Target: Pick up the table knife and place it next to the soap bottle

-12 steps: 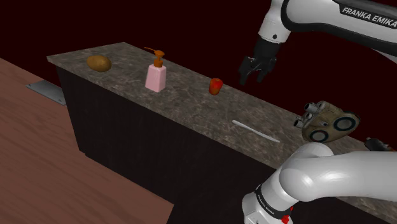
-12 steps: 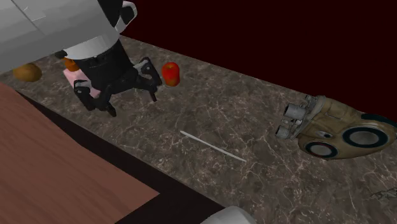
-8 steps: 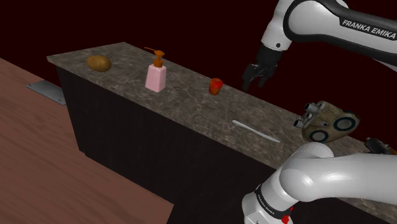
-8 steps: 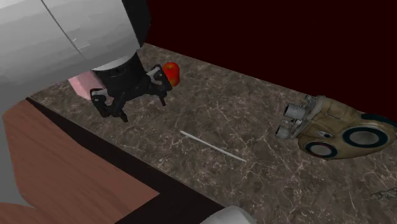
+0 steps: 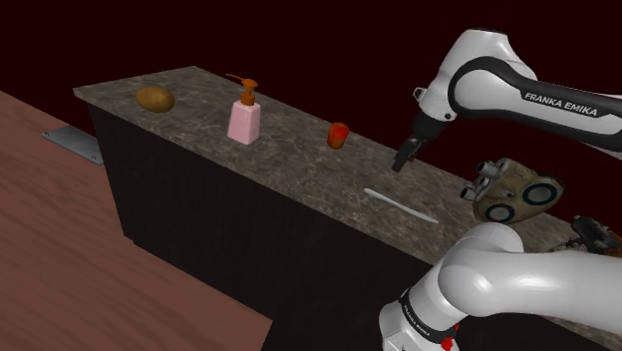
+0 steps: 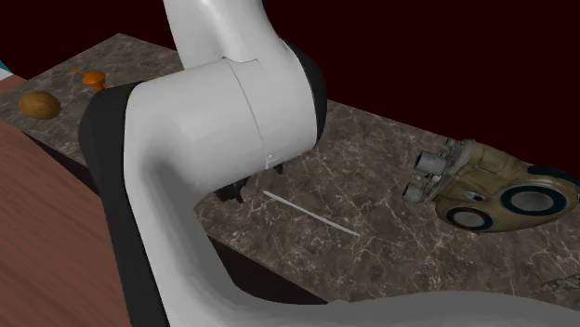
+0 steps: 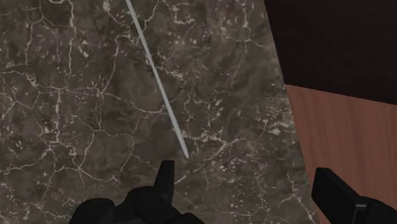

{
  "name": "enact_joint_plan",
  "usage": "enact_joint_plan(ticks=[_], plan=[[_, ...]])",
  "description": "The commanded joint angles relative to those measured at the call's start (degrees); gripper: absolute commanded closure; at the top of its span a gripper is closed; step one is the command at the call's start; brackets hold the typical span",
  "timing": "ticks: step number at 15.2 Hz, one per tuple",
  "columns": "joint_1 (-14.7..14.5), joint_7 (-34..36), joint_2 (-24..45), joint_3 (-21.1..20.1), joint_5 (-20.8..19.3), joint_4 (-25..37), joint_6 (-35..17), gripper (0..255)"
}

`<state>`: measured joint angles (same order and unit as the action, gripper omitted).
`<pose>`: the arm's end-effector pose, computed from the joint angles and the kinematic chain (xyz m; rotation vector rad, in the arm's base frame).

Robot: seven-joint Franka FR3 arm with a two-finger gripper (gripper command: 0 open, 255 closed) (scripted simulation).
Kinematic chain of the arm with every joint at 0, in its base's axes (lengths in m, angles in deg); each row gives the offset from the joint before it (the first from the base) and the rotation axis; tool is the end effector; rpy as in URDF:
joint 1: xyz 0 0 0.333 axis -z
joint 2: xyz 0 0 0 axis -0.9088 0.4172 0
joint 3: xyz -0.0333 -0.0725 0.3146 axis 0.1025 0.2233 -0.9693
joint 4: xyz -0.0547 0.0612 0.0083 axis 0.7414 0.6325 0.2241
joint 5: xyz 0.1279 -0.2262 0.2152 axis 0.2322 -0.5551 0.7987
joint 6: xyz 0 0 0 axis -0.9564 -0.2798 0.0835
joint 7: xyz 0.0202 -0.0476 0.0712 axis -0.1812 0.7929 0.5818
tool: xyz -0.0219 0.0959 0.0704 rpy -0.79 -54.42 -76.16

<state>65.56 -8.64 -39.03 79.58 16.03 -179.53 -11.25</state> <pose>0.2101 -0.0918 0.5094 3.0815 0.1987 0.0489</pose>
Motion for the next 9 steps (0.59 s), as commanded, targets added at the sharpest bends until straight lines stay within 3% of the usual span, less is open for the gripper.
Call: enact_joint_plan(ticks=[1,9], plan=[[0.0,-5.1,-0.5,3.5,-2.2,-2.7,-2.7,0],[0.5,-25.6,3.6,20.3,-12.3,-8.8,-14.7,0]])
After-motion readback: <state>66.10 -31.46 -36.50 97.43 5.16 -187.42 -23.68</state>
